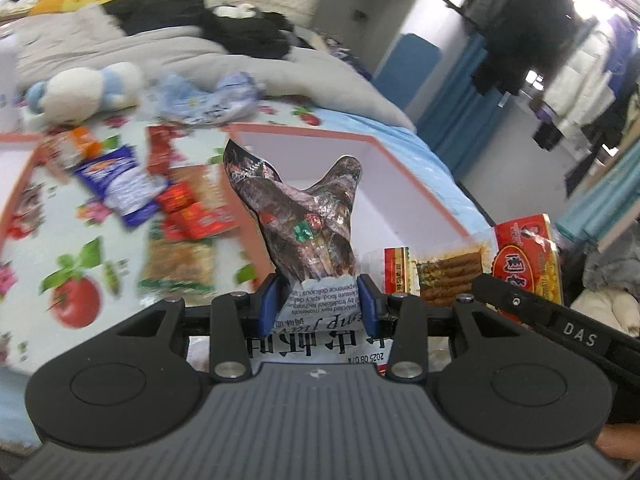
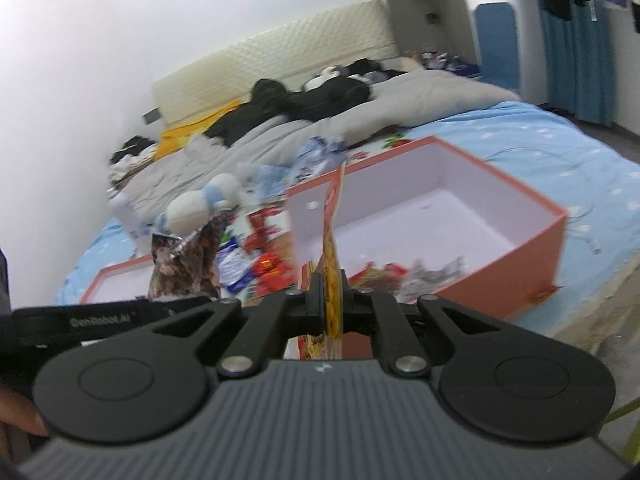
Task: Organize snacks
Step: 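Carry the foil packet and meat-strip packet over the deep pink box with both grippers, then open both grippers to drop the packets into the deep pink box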
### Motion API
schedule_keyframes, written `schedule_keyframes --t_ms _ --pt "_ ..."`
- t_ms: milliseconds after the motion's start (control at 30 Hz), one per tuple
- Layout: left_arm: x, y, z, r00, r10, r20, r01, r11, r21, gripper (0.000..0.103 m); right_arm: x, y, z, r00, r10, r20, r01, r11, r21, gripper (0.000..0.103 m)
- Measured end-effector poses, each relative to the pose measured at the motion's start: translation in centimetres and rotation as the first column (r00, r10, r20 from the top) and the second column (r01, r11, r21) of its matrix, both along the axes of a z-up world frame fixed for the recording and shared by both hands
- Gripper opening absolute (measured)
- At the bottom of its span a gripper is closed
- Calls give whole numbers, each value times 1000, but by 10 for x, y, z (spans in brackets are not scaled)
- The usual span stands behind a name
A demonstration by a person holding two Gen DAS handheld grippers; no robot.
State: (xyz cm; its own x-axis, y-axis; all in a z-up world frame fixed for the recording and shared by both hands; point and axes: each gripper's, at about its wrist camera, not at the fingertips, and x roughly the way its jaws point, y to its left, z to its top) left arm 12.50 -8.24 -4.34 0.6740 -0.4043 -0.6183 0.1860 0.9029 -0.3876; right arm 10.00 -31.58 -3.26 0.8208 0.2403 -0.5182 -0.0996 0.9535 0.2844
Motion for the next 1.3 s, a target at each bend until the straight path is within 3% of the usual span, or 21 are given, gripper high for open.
schedule_keyframes --t_ms 333,767,1067,1167,1200,1233,1267,1300 --pt "75 -66 -9 998 -63 -4 63 997 49 47 52 -55 -10 997 -57 50 59 998 -35 7" --pt "178 -113 -60 987 -39 -155 47 998 44 47 146 -92 -62 991 41 -126 -49 997 -57 7" --pt "218 -123 -92 975 -18 -221 30 998 53 47 198 -93 -90 971 64 -228 -80 995 -61 10" --pt "221 -122 -93 976 -5 -219 22 997 74 59 204 -94 -92 970 59 -238 -72 996 -47 11" --pt "221 -120 -91 978 -2 -210 17 997 72 70 205 -95 -92 969 49 -241 -62 997 -47 17" --pt "219 -117 -88 981 3 -196 11 998 69 71 205 -95 -92 969 40 -243 -51 998 -40 25" --pt "218 -115 -85 982 2 -187 9 998 63 73 205 -97 -92 969 31 -243 -40 999 -32 51" --pt "215 -113 -81 984 6 -177 5 998 65 75 201 -98 -90 972 24 -232 -31 999 -27 67"
